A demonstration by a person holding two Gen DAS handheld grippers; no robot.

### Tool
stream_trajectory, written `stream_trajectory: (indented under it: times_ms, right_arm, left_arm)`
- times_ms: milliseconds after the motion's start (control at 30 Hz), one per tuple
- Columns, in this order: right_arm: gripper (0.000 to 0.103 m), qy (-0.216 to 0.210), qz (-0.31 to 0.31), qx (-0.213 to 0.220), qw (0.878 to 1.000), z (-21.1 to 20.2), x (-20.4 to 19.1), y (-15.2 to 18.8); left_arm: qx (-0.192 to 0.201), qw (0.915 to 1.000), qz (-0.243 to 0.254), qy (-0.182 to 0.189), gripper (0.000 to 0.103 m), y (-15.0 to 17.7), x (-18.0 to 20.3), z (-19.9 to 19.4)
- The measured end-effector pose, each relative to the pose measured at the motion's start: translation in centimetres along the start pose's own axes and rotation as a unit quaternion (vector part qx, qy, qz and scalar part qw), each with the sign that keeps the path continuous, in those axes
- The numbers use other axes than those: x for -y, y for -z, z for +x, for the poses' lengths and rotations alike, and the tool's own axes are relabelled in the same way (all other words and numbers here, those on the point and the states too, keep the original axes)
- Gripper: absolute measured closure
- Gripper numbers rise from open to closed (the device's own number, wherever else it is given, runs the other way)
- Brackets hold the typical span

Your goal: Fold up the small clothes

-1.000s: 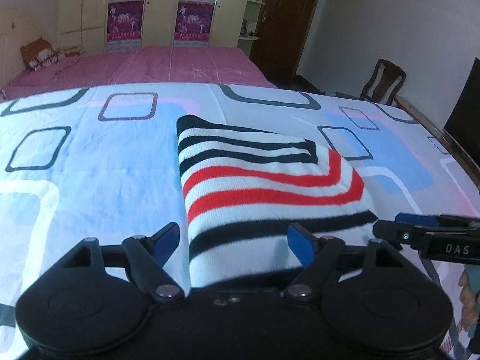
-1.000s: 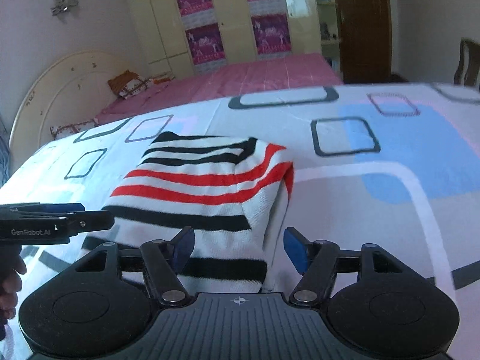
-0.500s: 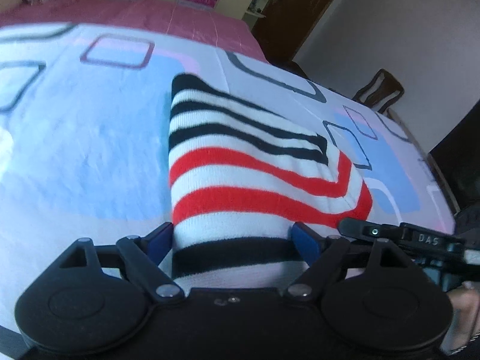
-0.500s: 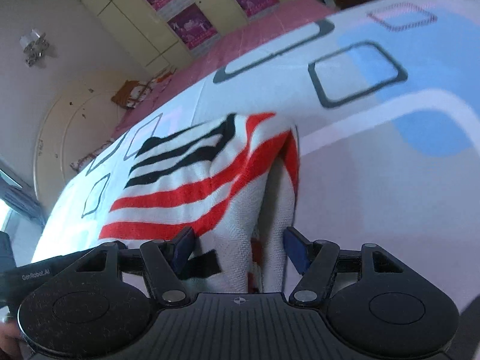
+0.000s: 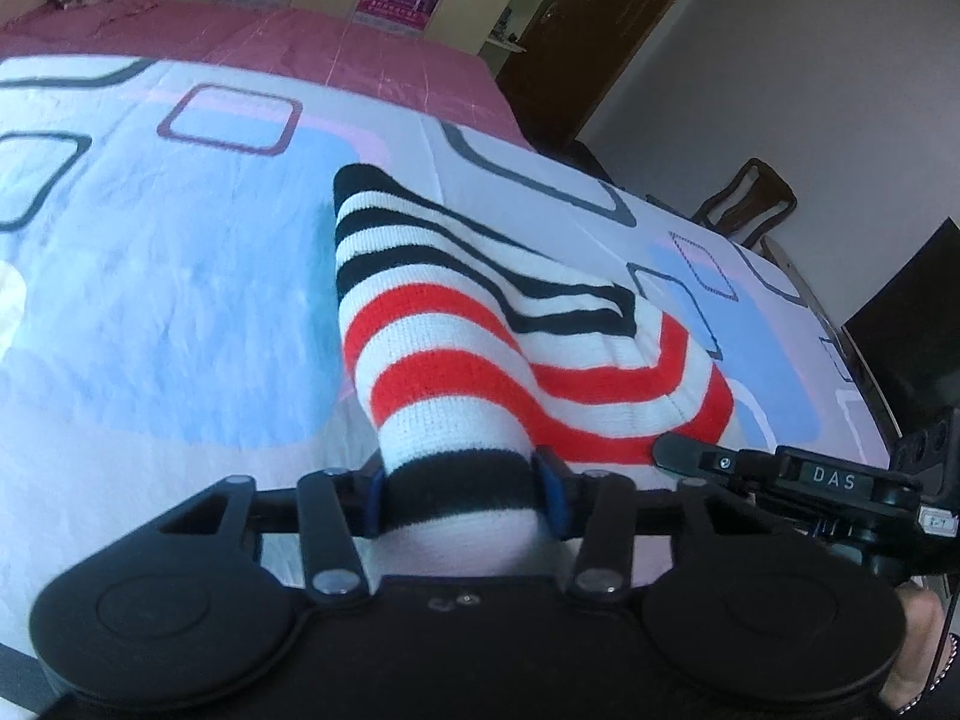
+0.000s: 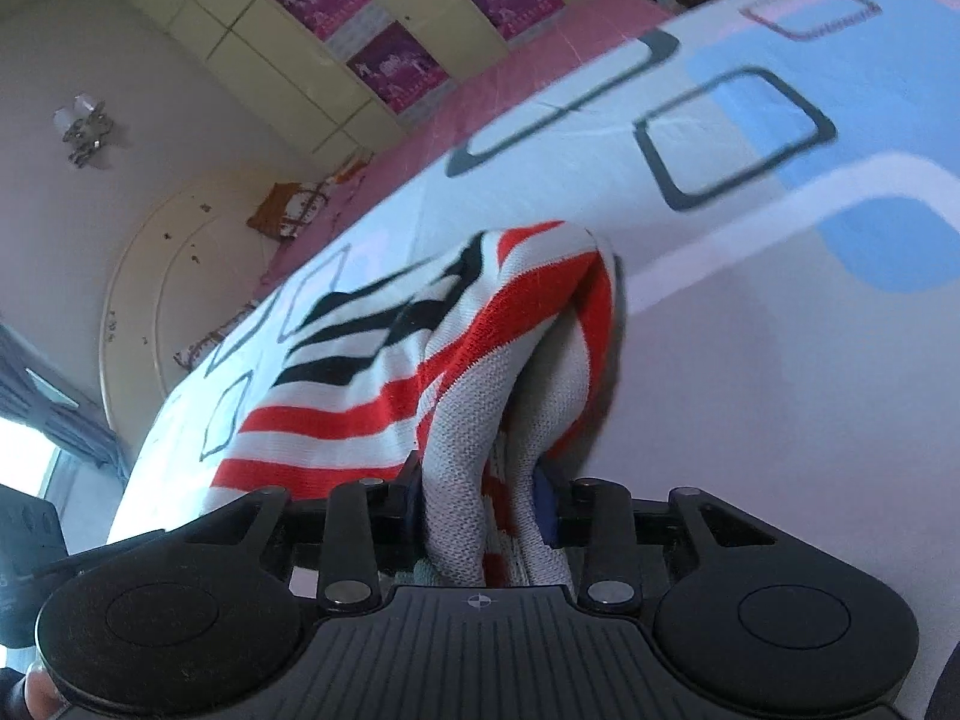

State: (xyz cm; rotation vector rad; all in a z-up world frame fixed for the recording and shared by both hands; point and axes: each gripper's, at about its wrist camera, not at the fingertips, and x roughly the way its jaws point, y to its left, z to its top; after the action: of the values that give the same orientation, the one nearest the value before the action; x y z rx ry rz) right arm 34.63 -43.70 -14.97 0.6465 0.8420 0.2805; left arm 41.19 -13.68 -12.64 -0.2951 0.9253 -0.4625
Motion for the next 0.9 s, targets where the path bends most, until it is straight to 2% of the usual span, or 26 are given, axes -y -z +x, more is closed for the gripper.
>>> stream_trajectory:
  times_ms: [233,467,667,900]
  right_arm:
    - [0.068,-0.024,-0.011,0.013,1.0,-1.5,-2.3,0.2]
    - [0.068,-0.052,-0.018,0.017,0.998,-0.6,-6.9,1.3]
    - [0.068,-0.066,-0.037,0.011,0.997,2.2,-12.7,3.3]
    - [0.068,-0.078,-0.038,0.011,0.996,7.6,-20.5,6.9]
  left_arm:
    - [0.019,0.9997,0.015,0.007,0.063,-0.4,0.4,-2.3]
    - [0.038,0.9992,0.014,0.0,0.063,-0.5,-1.6,-6.2]
    - [0.056,0.9984,0.009,-0.007,0.063,-0.7,-6.4,-10.7]
    - [0.071,0.9973,0.003,-0.018,0.063,-1.6,-14.8,-16.1]
